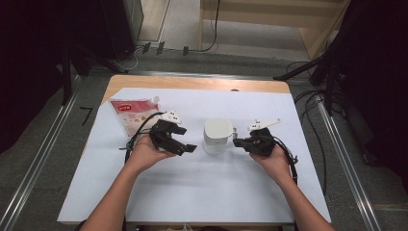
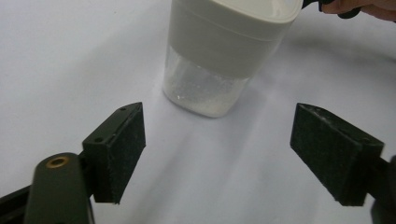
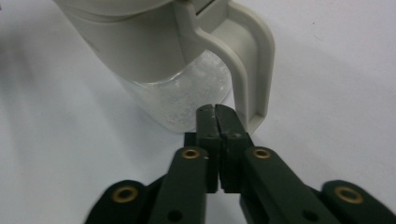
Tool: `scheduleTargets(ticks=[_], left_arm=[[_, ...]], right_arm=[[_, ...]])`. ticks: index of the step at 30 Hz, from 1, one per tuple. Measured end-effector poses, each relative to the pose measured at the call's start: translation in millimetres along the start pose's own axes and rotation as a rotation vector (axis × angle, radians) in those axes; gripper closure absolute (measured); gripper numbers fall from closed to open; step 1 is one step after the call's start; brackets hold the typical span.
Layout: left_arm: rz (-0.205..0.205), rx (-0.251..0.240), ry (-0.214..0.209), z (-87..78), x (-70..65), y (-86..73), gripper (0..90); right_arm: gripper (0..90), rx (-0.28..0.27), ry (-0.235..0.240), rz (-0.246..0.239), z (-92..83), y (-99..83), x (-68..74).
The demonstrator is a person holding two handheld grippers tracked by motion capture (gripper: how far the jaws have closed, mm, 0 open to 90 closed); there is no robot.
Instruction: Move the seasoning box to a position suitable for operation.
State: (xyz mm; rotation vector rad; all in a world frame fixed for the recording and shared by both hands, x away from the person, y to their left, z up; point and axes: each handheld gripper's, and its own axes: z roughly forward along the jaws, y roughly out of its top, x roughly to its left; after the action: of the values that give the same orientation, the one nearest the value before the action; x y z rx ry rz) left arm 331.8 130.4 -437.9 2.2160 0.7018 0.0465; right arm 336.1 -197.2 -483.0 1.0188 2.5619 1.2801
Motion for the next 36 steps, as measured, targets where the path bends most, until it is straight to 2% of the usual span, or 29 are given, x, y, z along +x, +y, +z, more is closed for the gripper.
scheduleTargets(ticks=[4, 5, 6, 7, 9, 10, 13, 16, 18, 20, 21, 25, 26, 28, 29, 32, 33, 36], left_arm=[[0.025, 0.012, -0.001, 3.2, 0.6, 3.4, 14.2], [0.019, 0.008, -0.001, 4.1, 0.3, 4.0, 13.7], [0.016, 0.017, -0.012, 5.3, 1.6, 6.2, 13.6], [0.016, 0.017, -0.012, 5.3, 1.6, 6.2, 13.8], [0.024, 0.034, -0.001, 6.1, 1.8, 8.2, 14.1], [0.026, 0.032, -0.006, 6.4, 2.5, 10.9, 14.1], [0.022, 0.02, -0.023, 7.5, 3.1, 13.3, 14.2], [0.027, 0.01, -0.056, 11.8, 3.9, 18.8, 14.2], [0.028, 0.034, -0.056, 16.4, 5.0, 24.1, 14.2], [0.035, 0.024, -0.087, 18.5, 6.8, 28.2, 14.4], [0.035, 0.024, -0.087, 18.5, 6.8, 28.2, 14.4], [0.066, 0.023, -0.114, 21.6, 6.5, 36.4, 14.5], [0.064, 0.01, -0.123, 22.7, 6.8, 40.4, 14.2], [0.078, 0.008, -0.127, 22.7, 7.1, 43.1, 14.0], [0.077, -0.001, -0.133, 23.1, 7.3, 44.0, 14.0], [0.088, 0.007, -0.123, 26.1, 7.9, 47.9, 14.0], [0.096, 0.015, -0.138, 26.9, 8.4, 48.6, 14.0], [0.119, 0.028, -0.132, 30.3, 6.8, 48.1, 14.1]], right_arm=[[80.7, -0.025, 0.02, -0.022, -9.7, 3.4, 0.8], [78.4, -0.026, 0.027, -0.024, -12.1, 3.8, 0.6], [70.6, -0.024, 0.036, -0.031, -14.3, 4.0, -0.1], [70.6, -0.024, 0.036, -0.031, -14.3, 4.0, -0.1], [57.6, 0.019, 0.053, -0.041, -15.5, 3.0, 0.9], [54.5, 0.026, 0.055, -0.048, -16.4, 2.5, 2.2], [54.1, 0.023, 0.052, -0.069, -22.0, 2.6, 5.0], [55.2, 0.016, 0.044, -0.073, -25.6, 4.2, 3.5], [61.6, 0.009, 0.039, -0.055, -29.2, 7.0, -2.7], [69.0, -0.006, 0.04, -0.049, -30.9, 8.2, -6.7], [69.0, -0.006, 0.04, -0.049, -30.9, 8.2, -6.7], [83.1, -0.012, -0.001, -0.041, -33.0, 14.6, -13.3], [89.7, -0.017, -0.021, -0.032, -34.5, 18.9, -17.0], [90.0, -0.025, -0.03, -0.035, -34.6, 20.0, -18.7], [90.0, -0.025, -0.035, -0.006, -34.6, 23.2, -22.7], [90.0, -0.024, -0.044, 0.009, -33.0, 25.7, -26.0], [90.0, -0.029, -0.045, 0.006, -31.7, 26.7, -27.2], [90.0, -0.031, -0.043, 0.011, -26.7, 28.3, -26.4]])
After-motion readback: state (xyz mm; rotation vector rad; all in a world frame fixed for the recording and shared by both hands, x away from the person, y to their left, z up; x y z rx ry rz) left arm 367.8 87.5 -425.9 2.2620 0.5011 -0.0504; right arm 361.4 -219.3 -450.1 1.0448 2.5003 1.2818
